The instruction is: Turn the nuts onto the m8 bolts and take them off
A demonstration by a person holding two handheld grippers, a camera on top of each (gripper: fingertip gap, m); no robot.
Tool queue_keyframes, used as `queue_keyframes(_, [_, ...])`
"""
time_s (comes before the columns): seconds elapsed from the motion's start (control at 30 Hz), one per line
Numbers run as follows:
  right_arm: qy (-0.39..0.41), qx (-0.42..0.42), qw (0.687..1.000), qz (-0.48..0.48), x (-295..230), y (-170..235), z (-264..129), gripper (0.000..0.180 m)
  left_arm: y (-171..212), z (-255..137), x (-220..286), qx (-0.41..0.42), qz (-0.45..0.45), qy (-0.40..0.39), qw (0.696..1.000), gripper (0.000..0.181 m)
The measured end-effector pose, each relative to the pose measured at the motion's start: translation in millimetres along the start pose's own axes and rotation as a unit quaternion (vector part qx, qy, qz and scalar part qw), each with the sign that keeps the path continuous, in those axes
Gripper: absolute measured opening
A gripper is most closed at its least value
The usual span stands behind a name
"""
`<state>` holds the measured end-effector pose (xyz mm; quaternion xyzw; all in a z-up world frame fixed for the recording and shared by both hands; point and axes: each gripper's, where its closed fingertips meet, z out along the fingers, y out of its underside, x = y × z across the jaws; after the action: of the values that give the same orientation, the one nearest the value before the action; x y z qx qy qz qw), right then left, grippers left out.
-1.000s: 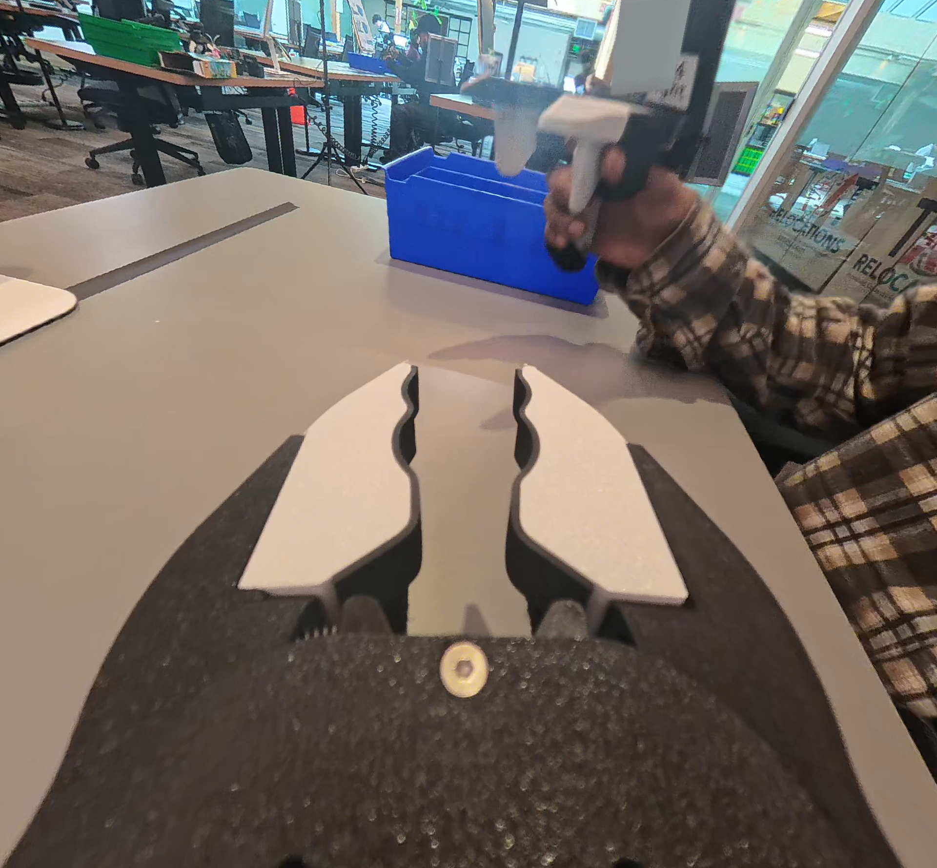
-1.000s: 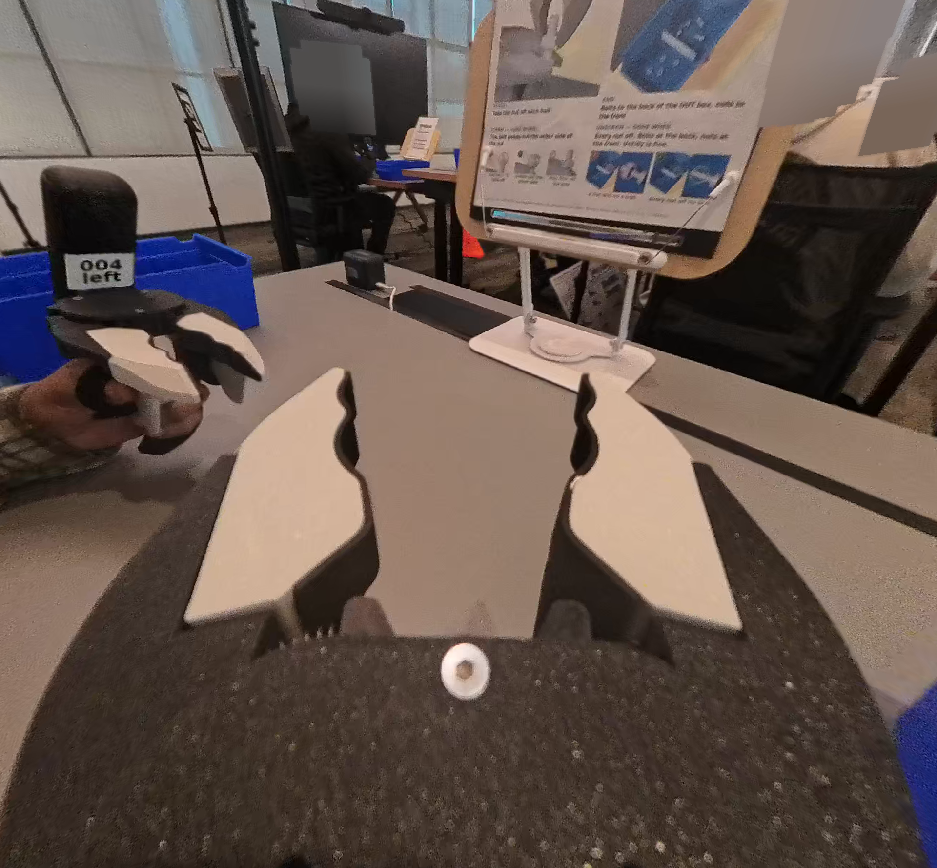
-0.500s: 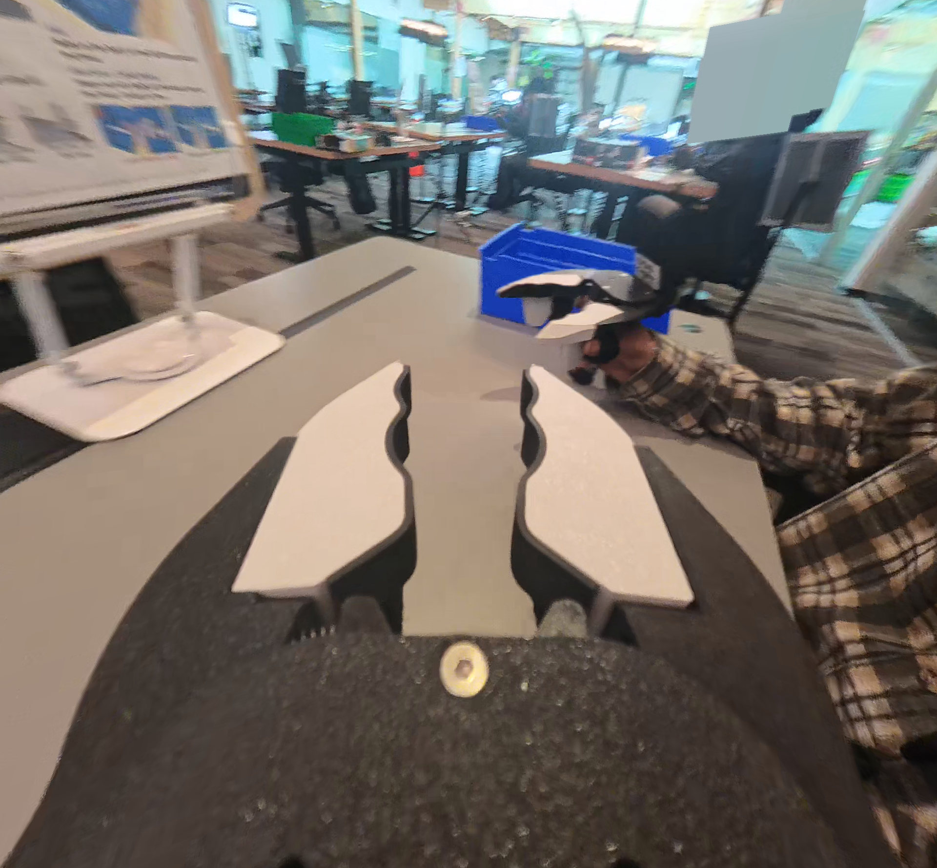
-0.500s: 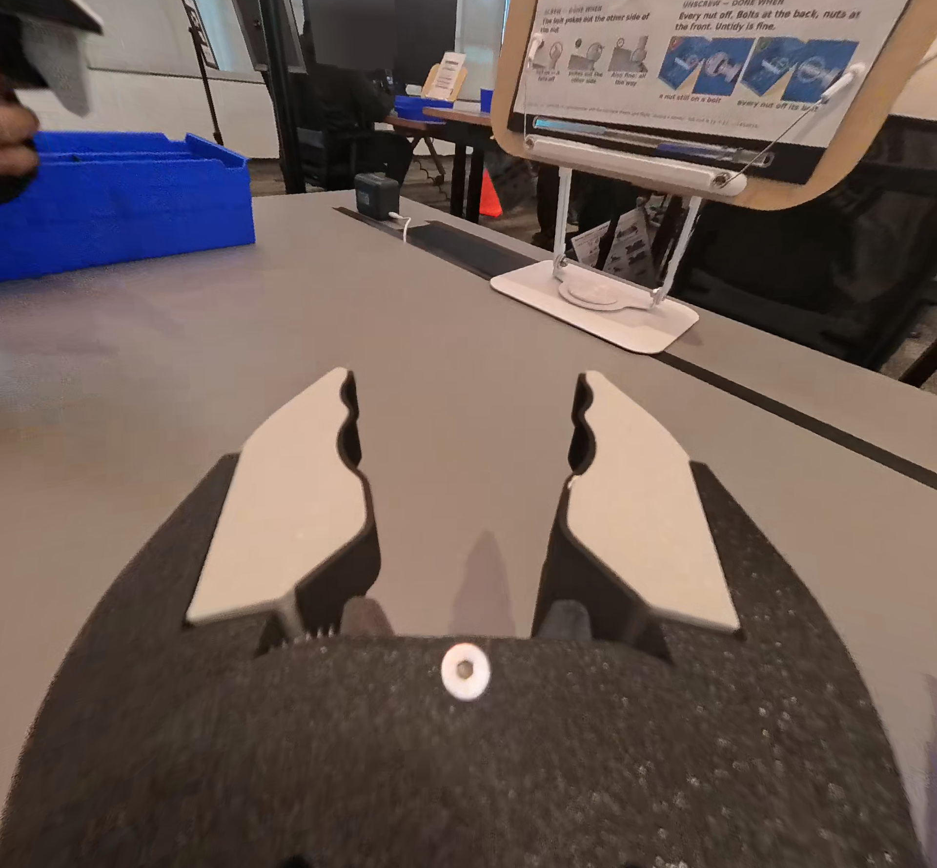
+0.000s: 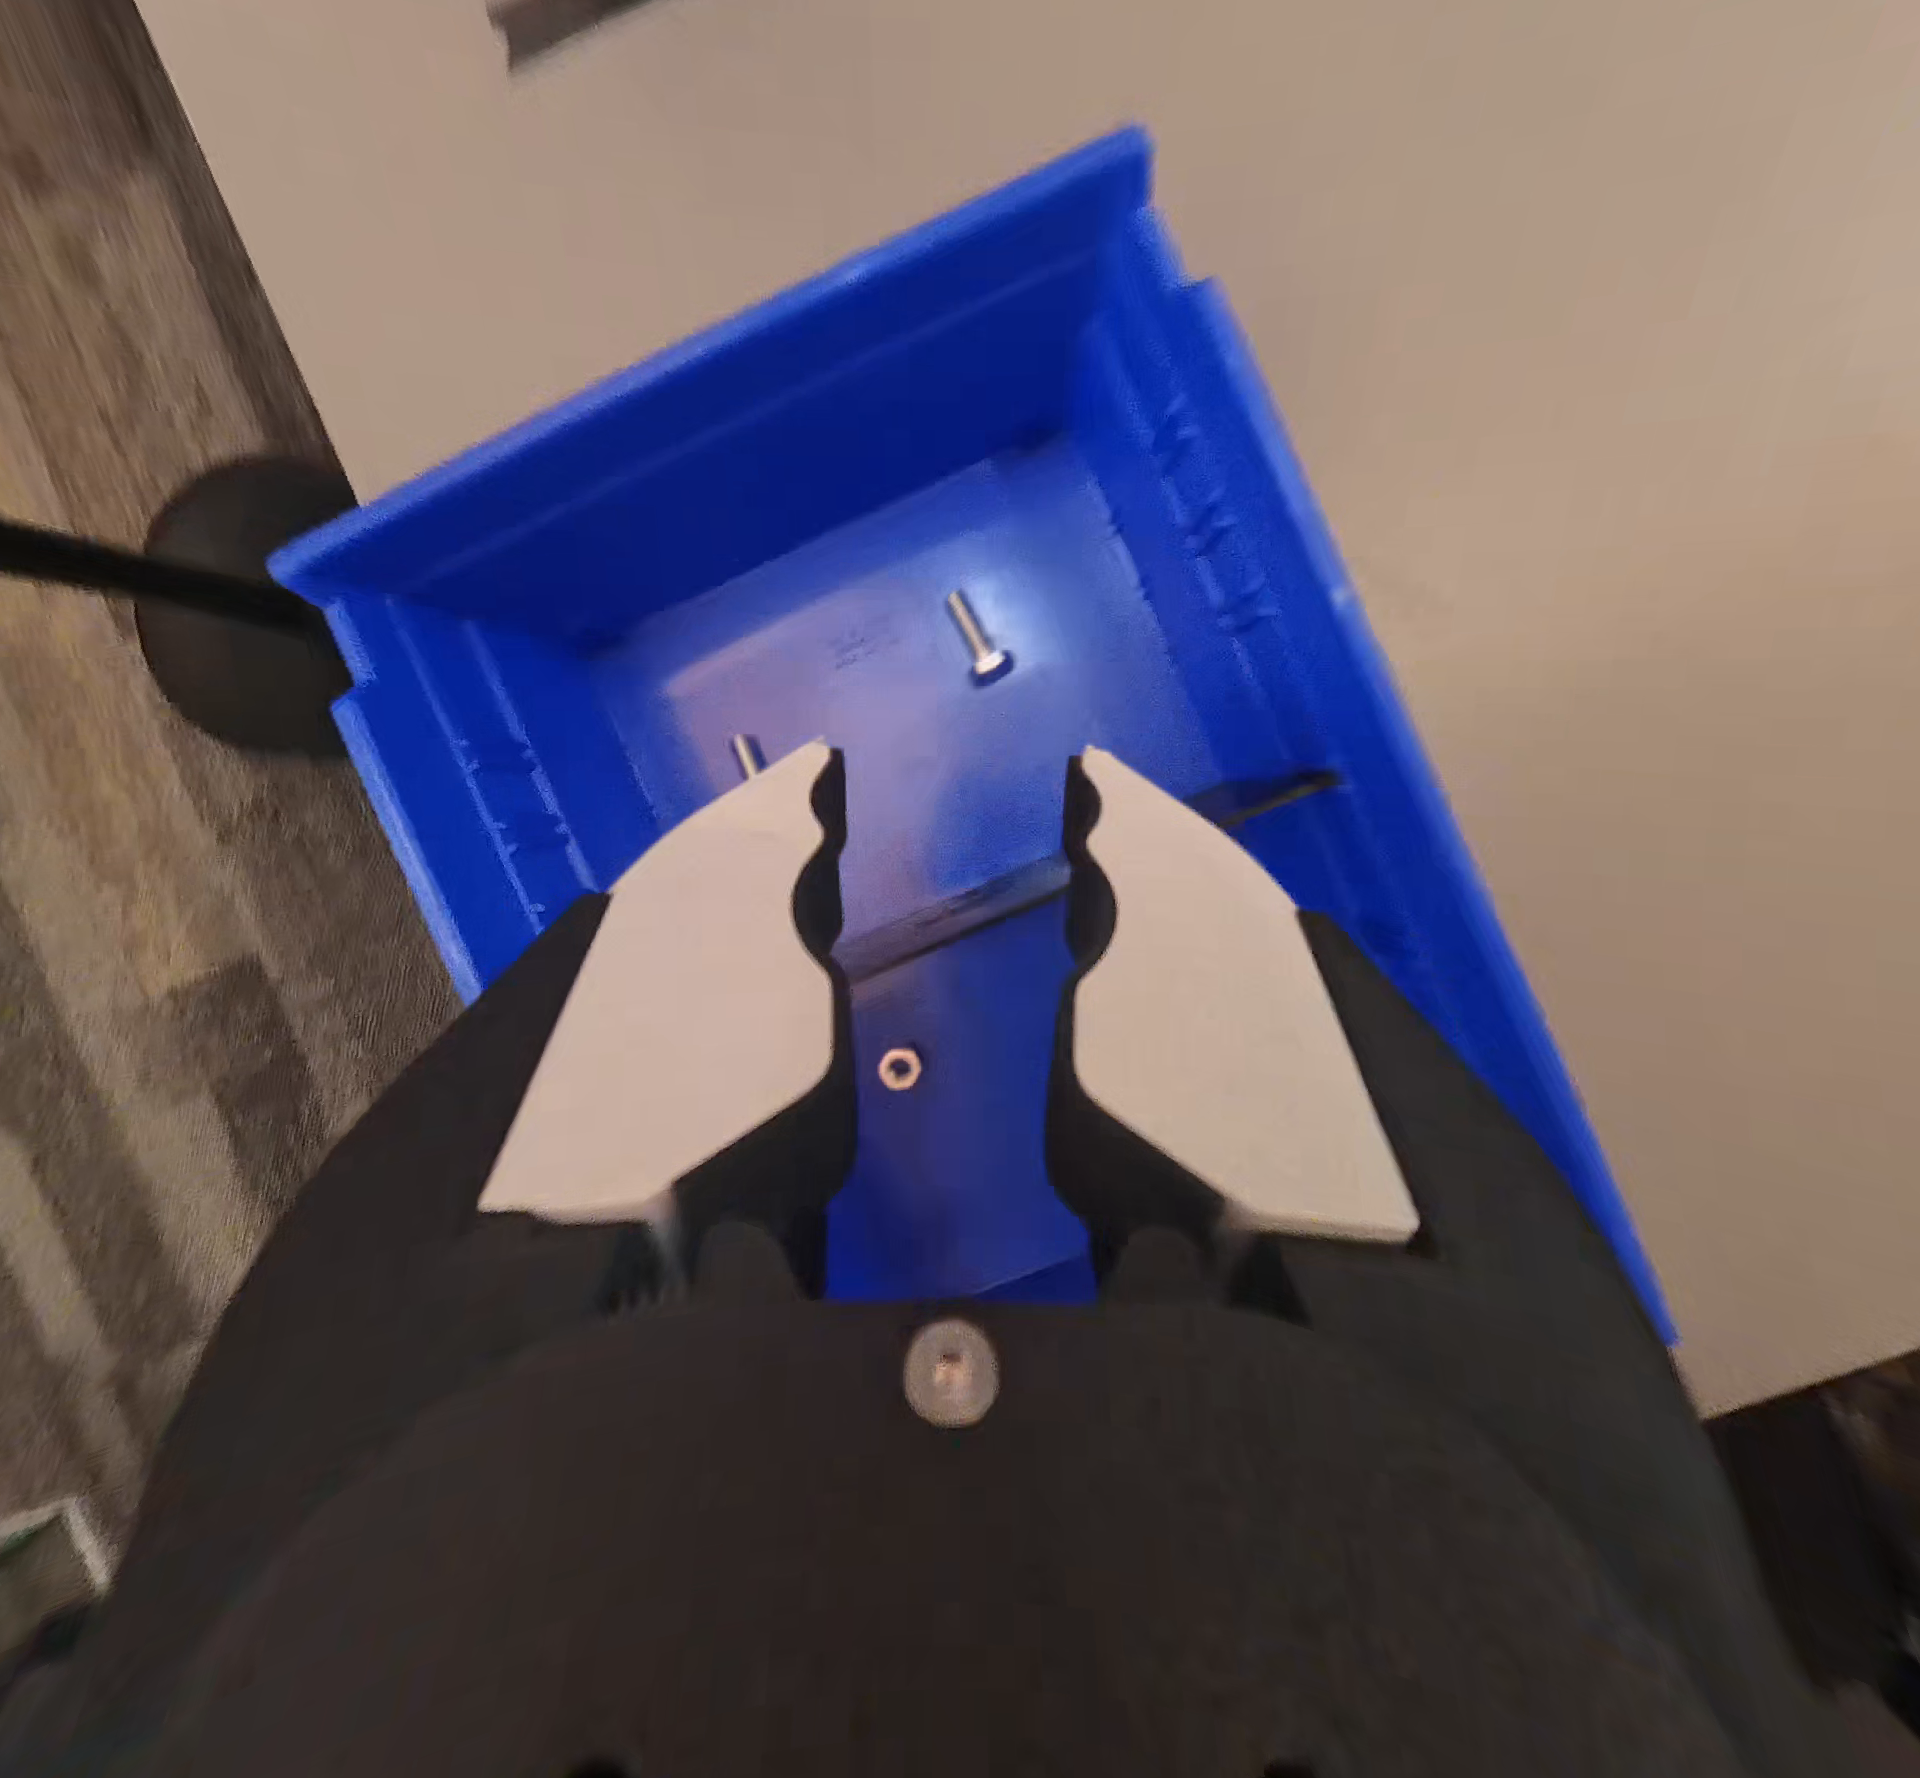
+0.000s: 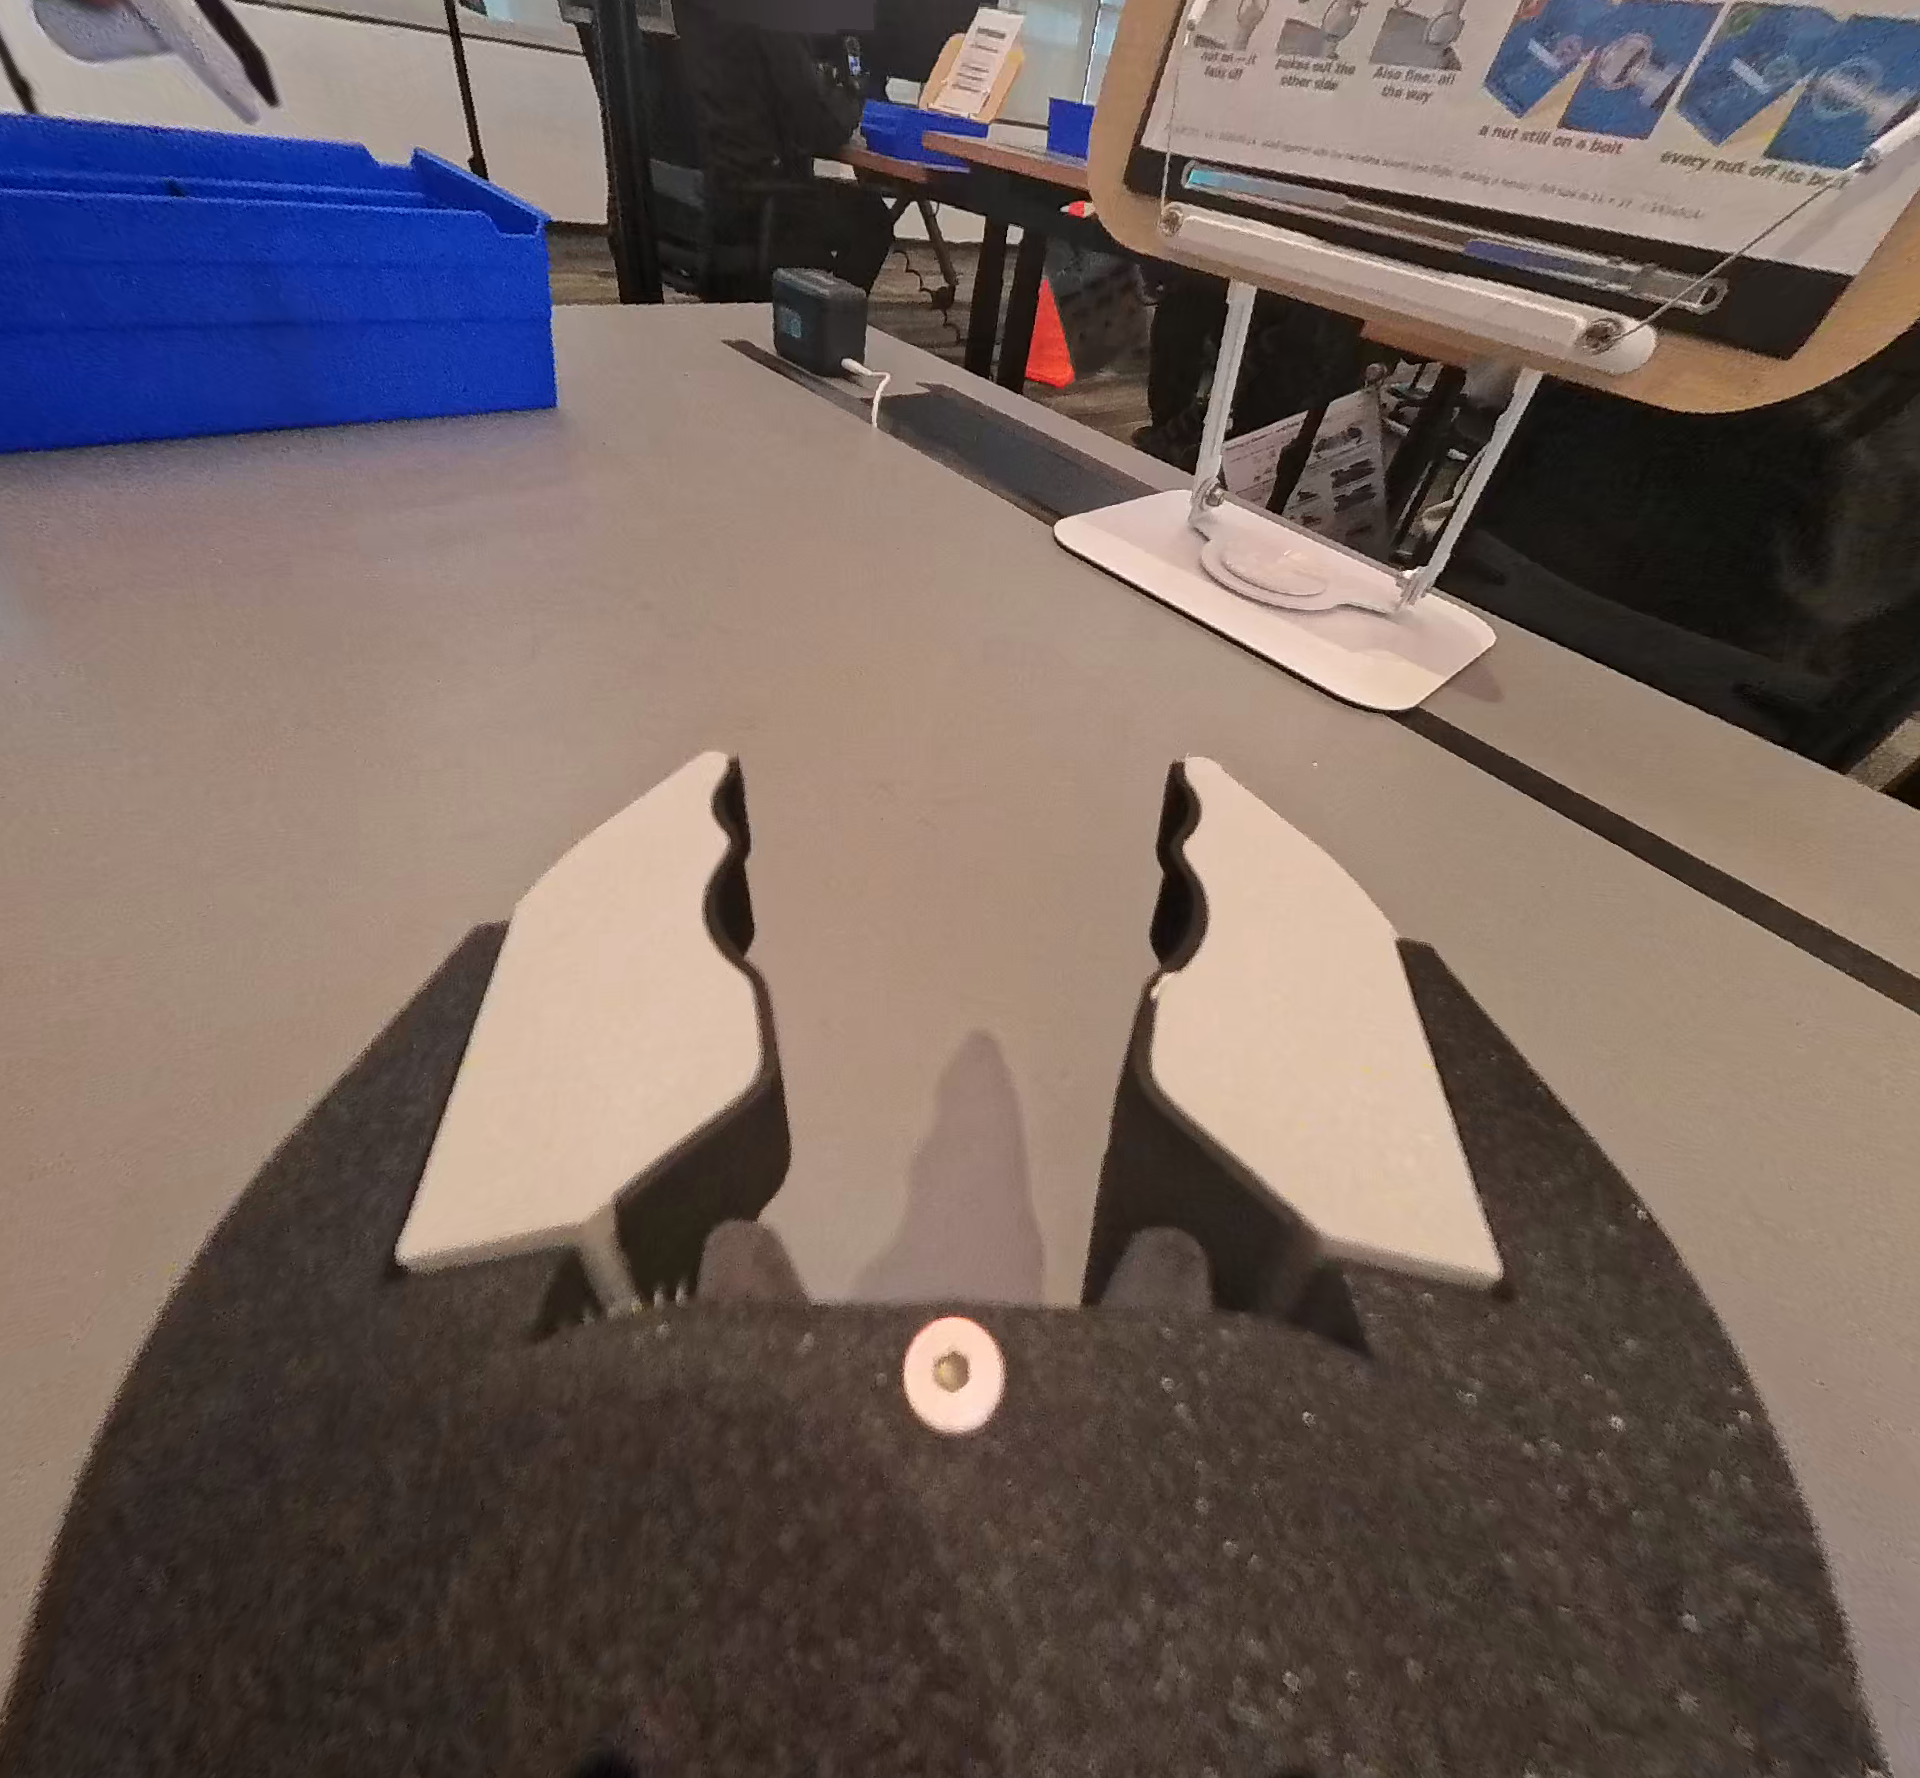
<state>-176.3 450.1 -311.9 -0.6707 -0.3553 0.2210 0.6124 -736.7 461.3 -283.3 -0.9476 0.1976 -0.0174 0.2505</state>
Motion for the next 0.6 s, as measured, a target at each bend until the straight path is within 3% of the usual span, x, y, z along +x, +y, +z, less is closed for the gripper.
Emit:
queue_keyframes(0.33, [-0.003, -0.014, 1.000, 0.002, 2, 8, 3, 0.074, 47, 65, -39, -0.233, -0.029, -0.038, 0.971, 0.029])
queue_keyframes(0.6, [-0.005, -0.012, 1.000, -0.021, -3, 2, 1, 0.075, 52, 83, -46, -0.268, -0.093, -0.034, 0.958, 0.023])
